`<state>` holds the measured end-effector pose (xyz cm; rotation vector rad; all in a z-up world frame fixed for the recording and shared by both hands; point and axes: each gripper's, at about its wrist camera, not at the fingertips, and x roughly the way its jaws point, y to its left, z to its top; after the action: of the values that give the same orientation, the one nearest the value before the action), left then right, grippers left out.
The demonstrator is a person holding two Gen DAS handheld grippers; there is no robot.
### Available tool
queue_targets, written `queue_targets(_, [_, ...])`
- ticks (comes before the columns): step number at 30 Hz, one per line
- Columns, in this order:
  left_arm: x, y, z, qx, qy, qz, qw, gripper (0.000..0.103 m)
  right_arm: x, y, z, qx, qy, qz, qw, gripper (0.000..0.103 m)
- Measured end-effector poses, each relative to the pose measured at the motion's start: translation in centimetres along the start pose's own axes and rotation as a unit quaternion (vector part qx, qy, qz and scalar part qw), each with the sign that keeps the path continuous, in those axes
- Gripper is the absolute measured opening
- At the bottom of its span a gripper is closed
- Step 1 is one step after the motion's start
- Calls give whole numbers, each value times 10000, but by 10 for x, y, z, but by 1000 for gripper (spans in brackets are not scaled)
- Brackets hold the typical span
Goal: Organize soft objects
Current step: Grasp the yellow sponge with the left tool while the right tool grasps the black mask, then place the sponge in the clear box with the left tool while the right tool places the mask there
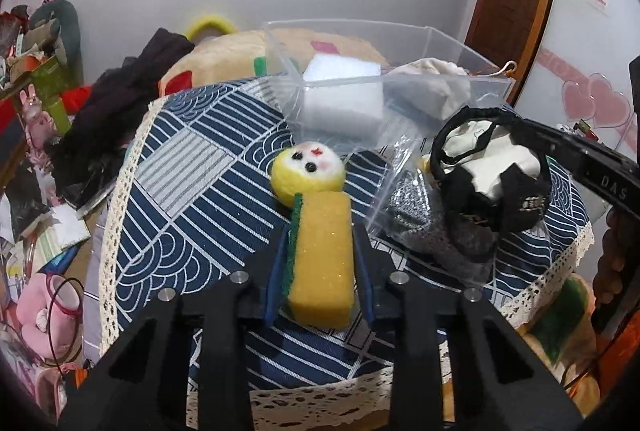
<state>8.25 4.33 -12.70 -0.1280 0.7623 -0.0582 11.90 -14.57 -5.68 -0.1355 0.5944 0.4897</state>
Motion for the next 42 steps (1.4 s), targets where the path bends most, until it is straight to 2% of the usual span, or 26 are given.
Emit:
queue_targets(12, [-38, -5, 11, 54, -533, -16, 9986, 30, -29, -3, 20, 81, -628, -27, 9980, 12])
queue_targets(22, [-60, -10, 37, -9, -1026, -39, 9947, 30, -46, -4, 40, 85, -1042, 52, 9945, 12])
queue_targets(34, [-57, -8, 73, -58, -1279, -65, 9917, 30, -60, -3, 72, -21, -1636, -122, 9865, 12])
queue_targets(42, [-40, -9, 100, -51, -1305, -9, 9914, 30, -40, 7, 93, -109, -1801, -334, 9830, 12])
